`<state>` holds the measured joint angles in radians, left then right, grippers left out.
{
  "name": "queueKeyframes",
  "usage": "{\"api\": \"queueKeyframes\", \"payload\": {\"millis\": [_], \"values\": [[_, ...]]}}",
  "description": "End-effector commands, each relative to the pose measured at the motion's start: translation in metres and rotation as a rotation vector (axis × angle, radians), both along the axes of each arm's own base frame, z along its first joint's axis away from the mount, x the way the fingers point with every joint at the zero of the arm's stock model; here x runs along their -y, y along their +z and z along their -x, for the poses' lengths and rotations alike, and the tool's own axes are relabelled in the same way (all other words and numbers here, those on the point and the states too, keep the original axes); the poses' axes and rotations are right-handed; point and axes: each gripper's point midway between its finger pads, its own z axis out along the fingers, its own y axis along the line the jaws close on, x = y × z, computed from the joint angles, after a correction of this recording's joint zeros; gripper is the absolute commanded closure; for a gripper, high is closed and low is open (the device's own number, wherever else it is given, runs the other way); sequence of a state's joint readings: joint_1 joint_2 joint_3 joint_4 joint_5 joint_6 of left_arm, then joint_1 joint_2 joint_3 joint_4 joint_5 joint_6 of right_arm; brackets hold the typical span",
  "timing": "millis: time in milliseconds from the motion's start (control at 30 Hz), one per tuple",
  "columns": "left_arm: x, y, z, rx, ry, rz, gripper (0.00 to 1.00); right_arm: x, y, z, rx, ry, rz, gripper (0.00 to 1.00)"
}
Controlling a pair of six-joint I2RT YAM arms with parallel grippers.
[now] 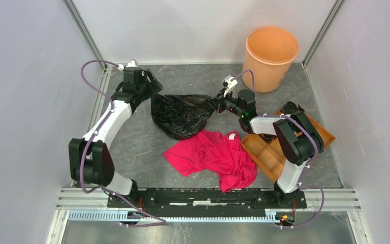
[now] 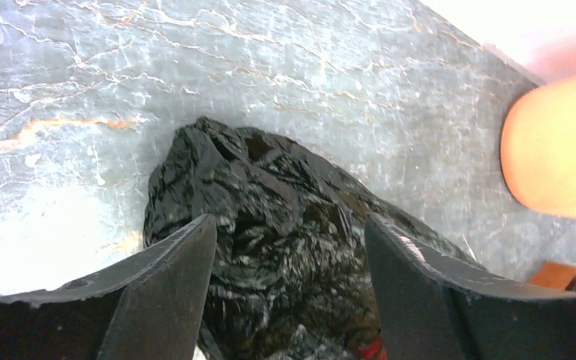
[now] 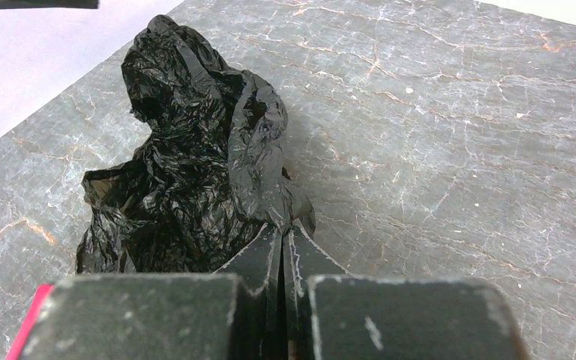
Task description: Put the trash bags into the trash bin
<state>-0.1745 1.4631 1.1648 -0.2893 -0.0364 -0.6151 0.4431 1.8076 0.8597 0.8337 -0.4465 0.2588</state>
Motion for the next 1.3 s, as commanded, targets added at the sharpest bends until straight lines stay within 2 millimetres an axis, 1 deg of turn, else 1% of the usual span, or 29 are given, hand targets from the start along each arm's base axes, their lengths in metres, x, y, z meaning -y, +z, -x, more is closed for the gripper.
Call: {"api": "queueKeyframes", "payload": {"millis": [0, 33, 67, 100, 200, 267, 333, 367, 400, 433, 500, 567, 633, 700, 733, 833, 933, 1000, 1067, 1133, 1200, 1233, 1267], "values": [[0.002, -0.024, -0.023, -0.028, -0.001, 0.008, 0.36, -0.006, 0.028, -0.004, 0.083, 0.025, -0.038, 0.99], [0.008, -0.034, -0.023, -0.048, -0.008, 0.025, 0.43, -0.006, 0.029, -0.004, 0.084, 0.025, -0.039, 0.99], [0.013, -0.042, -0.025, -0.061, -0.011, 0.033, 0.51, -0.007, 0.029, -0.004, 0.087, 0.027, -0.039, 0.99], [0.022, -0.053, -0.024, -0.088, -0.039, 0.041, 0.57, -0.006, 0.029, -0.005, 0.087, 0.019, -0.041, 0.99], [0.045, -0.089, -0.020, -0.158, -0.084, 0.015, 0.70, -0.012, 0.035, -0.010, 0.087, 0.027, -0.081, 0.99], [0.052, -0.116, -0.019, -0.205, -0.080, 0.005, 0.74, -0.018, 0.041, -0.014, 0.094, 0.052, -0.091, 0.99], [0.060, -0.139, -0.018, -0.251, -0.088, 0.025, 0.77, -0.019, 0.050, -0.018, 0.122, 0.052, -0.087, 0.99], [0.066, -0.148, -0.016, -0.269, -0.102, 0.044, 0.78, -0.019, 0.055, -0.020, 0.136, 0.049, -0.085, 0.99], [0.071, -0.152, -0.015, -0.277, -0.116, 0.057, 0.79, -0.017, 0.058, -0.022, 0.144, 0.044, -0.083, 0.99], [0.077, -0.153, -0.014, -0.277, -0.128, 0.060, 0.79, -0.016, 0.062, -0.025, 0.150, 0.042, -0.084, 1.00], [0.084, -0.146, -0.011, -0.256, -0.147, 0.033, 0.78, -0.018, 0.070, -0.026, 0.154, 0.069, -0.100, 0.99], [0.086, -0.138, -0.007, -0.241, -0.162, 0.001, 0.73, -0.022, 0.081, -0.025, 0.169, 0.117, -0.118, 0.99], [0.087, -0.126, 0.002, -0.245, -0.192, -0.004, 0.66, -0.029, 0.089, -0.020, 0.185, 0.174, -0.125, 0.98], [0.084, -0.114, 0.010, -0.235, -0.215, -0.020, 0.52, -0.033, 0.092, -0.014, 0.197, 0.227, -0.122, 0.98], [0.080, -0.101, 0.016, -0.215, -0.217, -0.033, 0.44, -0.033, 0.093, -0.012, 0.203, 0.244, -0.120, 0.98], [0.067, -0.075, 0.039, -0.188, -0.241, -0.072, 0.23, -0.026, 0.091, -0.012, 0.186, 0.237, -0.120, 0.97], [0.066, -0.049, 0.065, -0.138, -0.325, -0.079, 0.13, -0.015, 0.086, -0.017, 0.157, 0.199, -0.121, 0.97], [0.073, -0.040, 0.084, -0.121, -0.407, -0.051, 0.06, -0.010, 0.083, -0.018, 0.145, 0.190, -0.119, 0.97], [0.089, -0.038, 0.103, -0.125, -0.517, 0.011, 0.02, -0.009, 0.080, -0.017, 0.141, 0.197, -0.117, 0.96], [0.104, -0.046, 0.119, -0.157, -0.613, 0.050, 0.00, -0.009, 0.077, -0.017, 0.133, 0.213, -0.115, 0.97], [0.111, -0.059, 0.126, -0.192, -0.650, 0.033, 0.00, -0.009, 0.076, -0.015, 0.131, 0.232, -0.118, 0.96], [0.113, -0.067, 0.127, -0.213, -0.659, 0.018, 0.00, -0.009, 0.075, -0.014, 0.128, 0.244, -0.121, 0.96], [0.116, -0.071, 0.127, -0.222, -0.669, 0.005, 0.00, -0.009, 0.074, -0.012, 0.126, 0.260, -0.124, 0.97]]}}
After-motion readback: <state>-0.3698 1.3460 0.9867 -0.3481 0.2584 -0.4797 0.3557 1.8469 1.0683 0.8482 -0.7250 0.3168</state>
